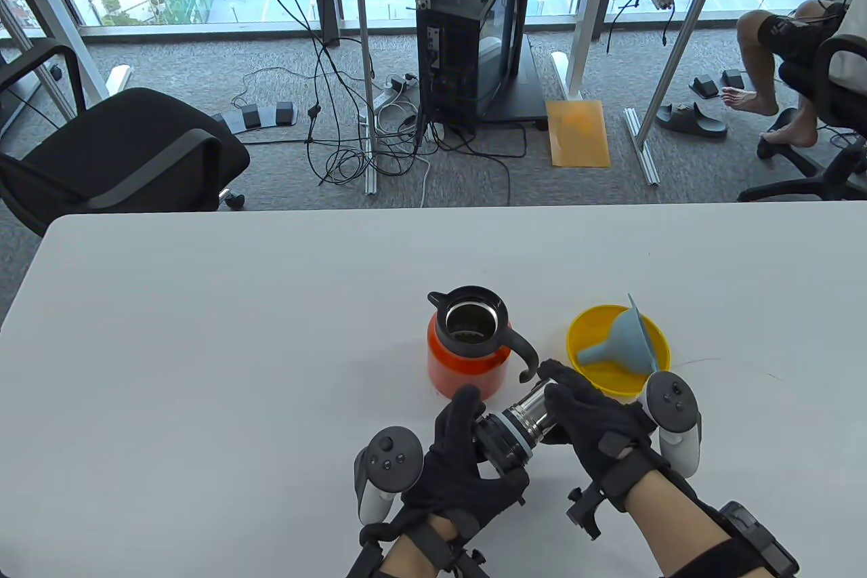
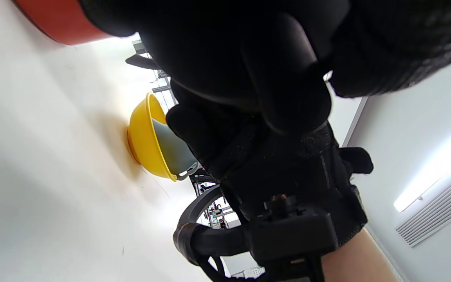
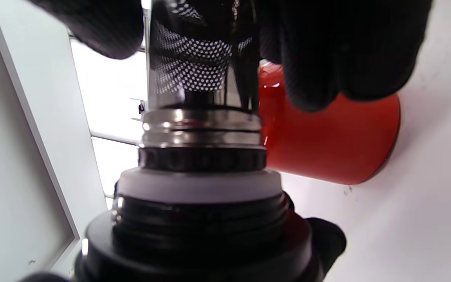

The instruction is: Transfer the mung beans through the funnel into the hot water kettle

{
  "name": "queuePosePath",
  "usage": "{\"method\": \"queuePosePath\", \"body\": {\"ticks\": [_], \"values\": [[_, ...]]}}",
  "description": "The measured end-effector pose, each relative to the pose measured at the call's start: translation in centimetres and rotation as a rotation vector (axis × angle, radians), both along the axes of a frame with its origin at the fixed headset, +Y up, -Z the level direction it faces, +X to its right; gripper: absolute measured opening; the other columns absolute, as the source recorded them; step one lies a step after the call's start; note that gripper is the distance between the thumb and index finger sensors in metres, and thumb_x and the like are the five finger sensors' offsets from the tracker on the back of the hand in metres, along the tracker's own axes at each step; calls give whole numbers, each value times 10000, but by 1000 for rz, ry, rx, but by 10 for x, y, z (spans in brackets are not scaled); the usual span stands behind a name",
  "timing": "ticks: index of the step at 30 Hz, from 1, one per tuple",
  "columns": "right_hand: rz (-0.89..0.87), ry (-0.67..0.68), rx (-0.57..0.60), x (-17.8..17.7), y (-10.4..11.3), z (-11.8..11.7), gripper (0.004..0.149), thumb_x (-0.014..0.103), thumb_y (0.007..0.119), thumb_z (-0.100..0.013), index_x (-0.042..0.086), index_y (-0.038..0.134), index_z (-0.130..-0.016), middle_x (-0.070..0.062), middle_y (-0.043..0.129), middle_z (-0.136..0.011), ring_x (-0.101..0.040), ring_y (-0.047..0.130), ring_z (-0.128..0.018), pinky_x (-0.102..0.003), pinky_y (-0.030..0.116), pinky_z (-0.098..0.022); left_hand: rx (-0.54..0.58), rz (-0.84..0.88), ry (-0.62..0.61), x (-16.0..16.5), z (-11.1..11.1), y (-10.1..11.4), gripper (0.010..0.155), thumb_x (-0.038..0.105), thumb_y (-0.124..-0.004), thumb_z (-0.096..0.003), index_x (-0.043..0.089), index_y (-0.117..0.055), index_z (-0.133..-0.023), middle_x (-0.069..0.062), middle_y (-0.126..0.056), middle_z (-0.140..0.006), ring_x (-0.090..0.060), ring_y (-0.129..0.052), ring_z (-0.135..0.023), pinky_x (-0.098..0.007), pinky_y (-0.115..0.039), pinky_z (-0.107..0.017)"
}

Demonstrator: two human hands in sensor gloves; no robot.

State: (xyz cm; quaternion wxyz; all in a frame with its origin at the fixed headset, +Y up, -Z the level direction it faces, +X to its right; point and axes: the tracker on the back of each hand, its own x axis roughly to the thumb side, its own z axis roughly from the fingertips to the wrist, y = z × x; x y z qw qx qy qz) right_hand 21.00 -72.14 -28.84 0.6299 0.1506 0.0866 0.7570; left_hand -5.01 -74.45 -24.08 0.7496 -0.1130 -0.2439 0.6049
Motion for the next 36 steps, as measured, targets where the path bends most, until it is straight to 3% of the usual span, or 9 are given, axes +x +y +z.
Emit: {"method": "queuePosePath", "body": {"ticks": [6,10,15,18,22,26,36], "values": [[328,37,279,24,37,8,816,495,693,-544,-42,426,-1098,-400,299,-1027,-707,434,-873,-771,505,-536,-20,-33,52,-21,-2,4,1026,712,-907,-396,547,-109,-1018,-68,-102,-1112,-486,-403,-967,-561,-696,-713],[527,41,393,45,43,23,808,489,718,-533,-4,447,-1113,-360,248,-1064,-692,230,-908,-804,346,-550,-35,-38,95,-36,-2,4,998,715,-904,-396,534,-143,-1016,-68,-108,-1110,-487,-414,-962,-558,-704,-706],[831,102,512,59,29,42,822,501,750,-518,47,437,-1129,-327,225,-1089,-639,131,-932,-815,212,-551,-45,-48,125,-48,-1,5,983,718,-905,-395,531,-167,-1017,-68,-119,-1111,-484,-427,-955,-558,-709,-698],[1025,150,515,63,6,58,836,525,744,-517,79,409,-1140,-309,187,-1099,-612,47,-934,-811,157,-553,-57,-52,138,-55,0,5,989,721,-908,-392,535,-173,-1027,-69,-150,-1118,-485,-445,-953,-554,-720,-692],[1141,147,513,68,-21,68,842,531,748,-513,93,402,-1143,-302,177,-1102,-601,17,-928,-807,131,-551,-72,-45,170,-63,0,5,992,726,-905,-393,531,-170,-1030,-77,-159,-1118,-490,-457,-945,-548,-724,-691],[1179,135,461,73,-45,72,842,527,751,-512,91,401,-1142,-303,167,-1100,-600,-10,-917,-804,106,-547,-80,-37,204,-69,1,13,1016,736,-899,-393,518,-146,-1038,-94,-172,-1115,-497,-472,-924,-568,-687,-703],[1164,106,501,75,-47,74,826,515,756,-510,86,426,-1134,-316,170,-1092,-603,-16,-908,-799,106,-544,-74,-103,258,-89,-8,59,1064,743,-882,-397,445,-94,-1048,-125,-179,-1102,-472,-454,-975,-544,-652,-727]]}}
